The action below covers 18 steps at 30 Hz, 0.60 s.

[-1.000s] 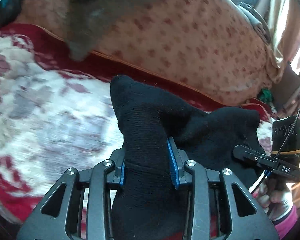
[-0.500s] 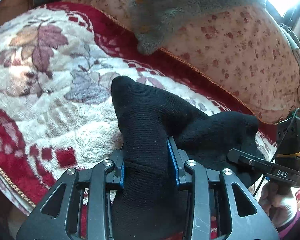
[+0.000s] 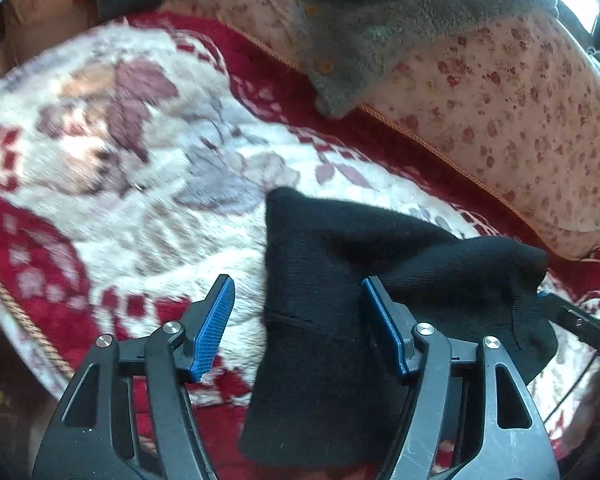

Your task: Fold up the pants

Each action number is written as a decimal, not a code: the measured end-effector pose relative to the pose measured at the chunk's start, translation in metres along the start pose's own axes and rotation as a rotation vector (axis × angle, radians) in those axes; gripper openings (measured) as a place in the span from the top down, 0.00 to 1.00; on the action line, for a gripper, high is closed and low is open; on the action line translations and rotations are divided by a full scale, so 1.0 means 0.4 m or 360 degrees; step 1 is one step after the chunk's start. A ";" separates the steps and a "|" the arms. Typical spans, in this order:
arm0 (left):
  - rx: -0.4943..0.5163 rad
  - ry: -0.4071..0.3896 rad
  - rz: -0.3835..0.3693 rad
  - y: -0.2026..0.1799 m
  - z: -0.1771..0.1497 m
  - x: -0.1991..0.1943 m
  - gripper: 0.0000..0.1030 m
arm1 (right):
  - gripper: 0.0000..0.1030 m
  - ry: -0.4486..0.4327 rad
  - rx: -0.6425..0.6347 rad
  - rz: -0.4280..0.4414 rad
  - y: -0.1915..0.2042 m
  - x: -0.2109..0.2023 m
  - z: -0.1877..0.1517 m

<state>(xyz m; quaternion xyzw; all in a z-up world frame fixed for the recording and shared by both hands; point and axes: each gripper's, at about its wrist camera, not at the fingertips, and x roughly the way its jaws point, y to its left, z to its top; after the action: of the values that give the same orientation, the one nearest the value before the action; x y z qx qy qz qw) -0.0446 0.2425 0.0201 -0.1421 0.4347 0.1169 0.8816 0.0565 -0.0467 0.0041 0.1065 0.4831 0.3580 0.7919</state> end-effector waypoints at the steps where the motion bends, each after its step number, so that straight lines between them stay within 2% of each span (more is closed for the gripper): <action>1: 0.0013 -0.0032 0.0024 -0.006 -0.001 -0.015 0.36 | 0.47 -0.0011 -0.0050 -0.0060 0.019 -0.010 0.003; 8: 0.0072 -0.0164 0.0118 -0.035 -0.024 -0.082 0.36 | 0.47 -0.0078 -0.0383 -0.0259 0.147 -0.016 -0.007; 18: 0.0062 -0.0192 0.0150 -0.043 -0.052 -0.111 0.36 | 0.47 -0.0070 -0.0406 -0.0286 0.190 0.026 -0.034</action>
<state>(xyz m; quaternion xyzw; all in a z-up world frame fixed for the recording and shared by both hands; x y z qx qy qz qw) -0.0804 0.2155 0.0461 -0.0970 0.3892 0.1583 0.9023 0.0126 0.0125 0.0289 -0.0308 0.4239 0.3419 0.8382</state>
